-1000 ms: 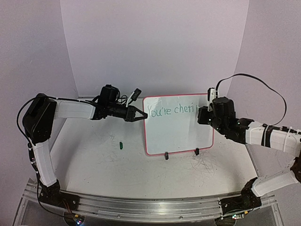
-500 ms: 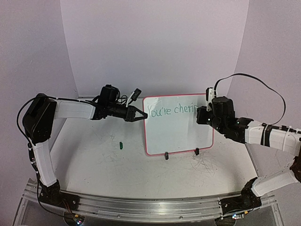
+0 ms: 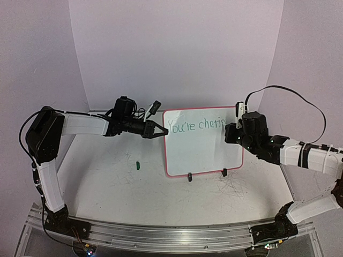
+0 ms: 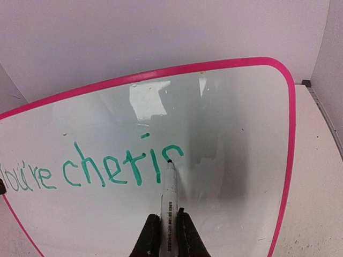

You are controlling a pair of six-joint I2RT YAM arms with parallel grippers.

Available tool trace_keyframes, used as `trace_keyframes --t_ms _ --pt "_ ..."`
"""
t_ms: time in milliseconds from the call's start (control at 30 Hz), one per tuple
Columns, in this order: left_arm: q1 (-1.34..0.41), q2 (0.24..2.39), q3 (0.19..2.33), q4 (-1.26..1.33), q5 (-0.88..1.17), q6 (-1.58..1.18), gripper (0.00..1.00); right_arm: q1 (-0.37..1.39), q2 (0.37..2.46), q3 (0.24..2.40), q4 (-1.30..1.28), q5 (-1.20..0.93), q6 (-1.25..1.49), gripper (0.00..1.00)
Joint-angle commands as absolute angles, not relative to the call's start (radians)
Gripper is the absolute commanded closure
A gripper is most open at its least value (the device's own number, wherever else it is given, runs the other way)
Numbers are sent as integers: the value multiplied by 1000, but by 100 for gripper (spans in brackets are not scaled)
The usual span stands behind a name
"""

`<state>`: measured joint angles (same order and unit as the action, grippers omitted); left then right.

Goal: Write a sentence on the whiteboard
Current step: Pick up the sentence from the whiteboard.

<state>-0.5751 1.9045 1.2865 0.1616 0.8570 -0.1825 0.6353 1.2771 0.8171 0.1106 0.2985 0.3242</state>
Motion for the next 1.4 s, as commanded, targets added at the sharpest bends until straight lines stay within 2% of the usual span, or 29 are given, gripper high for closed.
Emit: trace_keyframes --t_ms 0,1167,1367 --pt "-575 1873 1284 146 800 -140 100 632 1254 805 95 343 341 100" --pt "-577 1873 1284 146 799 -140 100 633 1290 823 113 268 341 100" --pt "-577 1869 1281 146 795 -138 100 632 1209 804 115 269 331 100"
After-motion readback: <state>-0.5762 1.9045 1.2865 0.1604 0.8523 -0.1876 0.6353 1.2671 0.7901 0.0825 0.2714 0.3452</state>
